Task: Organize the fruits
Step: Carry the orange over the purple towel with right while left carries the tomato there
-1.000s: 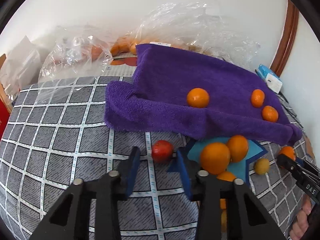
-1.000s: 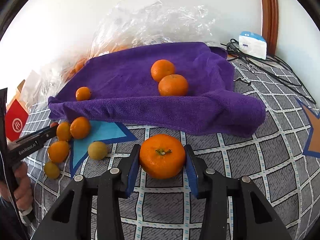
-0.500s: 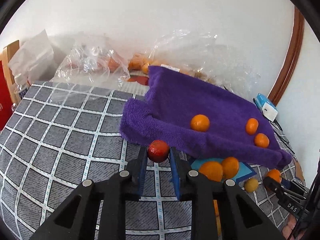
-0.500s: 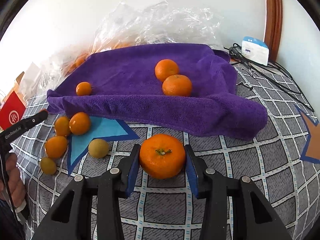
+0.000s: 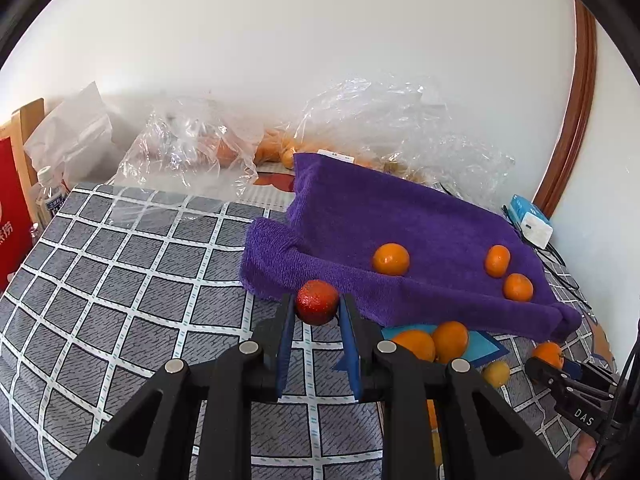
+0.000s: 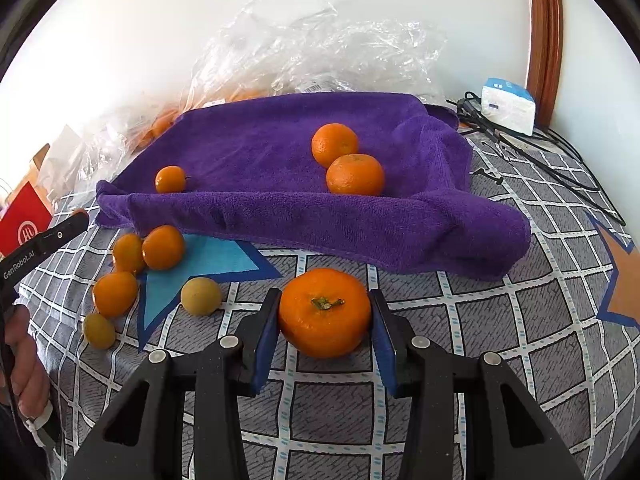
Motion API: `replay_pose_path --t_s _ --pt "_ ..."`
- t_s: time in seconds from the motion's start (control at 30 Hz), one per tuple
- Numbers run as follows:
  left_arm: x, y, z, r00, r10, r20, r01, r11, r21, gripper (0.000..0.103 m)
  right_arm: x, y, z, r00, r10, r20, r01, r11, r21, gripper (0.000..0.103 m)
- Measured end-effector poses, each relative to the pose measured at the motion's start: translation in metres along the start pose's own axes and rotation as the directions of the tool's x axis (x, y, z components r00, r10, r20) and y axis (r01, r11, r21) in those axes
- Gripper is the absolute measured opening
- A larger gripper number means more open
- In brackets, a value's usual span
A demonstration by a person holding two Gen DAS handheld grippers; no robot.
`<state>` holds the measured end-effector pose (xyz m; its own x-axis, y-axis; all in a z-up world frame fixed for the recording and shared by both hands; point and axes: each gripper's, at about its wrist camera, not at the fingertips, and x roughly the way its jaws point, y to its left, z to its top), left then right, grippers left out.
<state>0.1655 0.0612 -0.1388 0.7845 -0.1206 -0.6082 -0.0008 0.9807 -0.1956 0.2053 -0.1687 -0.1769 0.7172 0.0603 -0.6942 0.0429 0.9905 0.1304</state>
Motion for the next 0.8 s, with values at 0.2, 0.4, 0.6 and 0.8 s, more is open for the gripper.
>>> replay_pose_path --t_s 0.2,0.4,0.6,0.8 --pt "-0.002 0.002 0.000 1.000 0.005 0.011 -0.005 1.000 -0.013 0.022 -0.005 -0.004 -0.001 0.999 0.022 0.024 -0.023 1.000 0.021 0.043" --pt "-0.004 0.006 0.001 1.000 0.017 0.024 -0.016 0.999 -0.033 0.022 -0.005 -0.012 0.000 0.999 0.044 0.030 -0.046 0.997 0.058 0.043" --pt "-0.006 0.007 0.003 0.999 0.030 0.040 -0.029 0.999 -0.040 0.022 -0.006 -0.019 0.000 0.998 0.052 0.032 -0.055 0.994 0.092 0.043" --pt "-0.006 0.012 0.005 0.999 0.025 0.038 -0.022 0.997 -0.073 0.022 -0.010 -0.018 0.001 0.999 0.006 0.046 -0.010 0.996 0.086 0.043"
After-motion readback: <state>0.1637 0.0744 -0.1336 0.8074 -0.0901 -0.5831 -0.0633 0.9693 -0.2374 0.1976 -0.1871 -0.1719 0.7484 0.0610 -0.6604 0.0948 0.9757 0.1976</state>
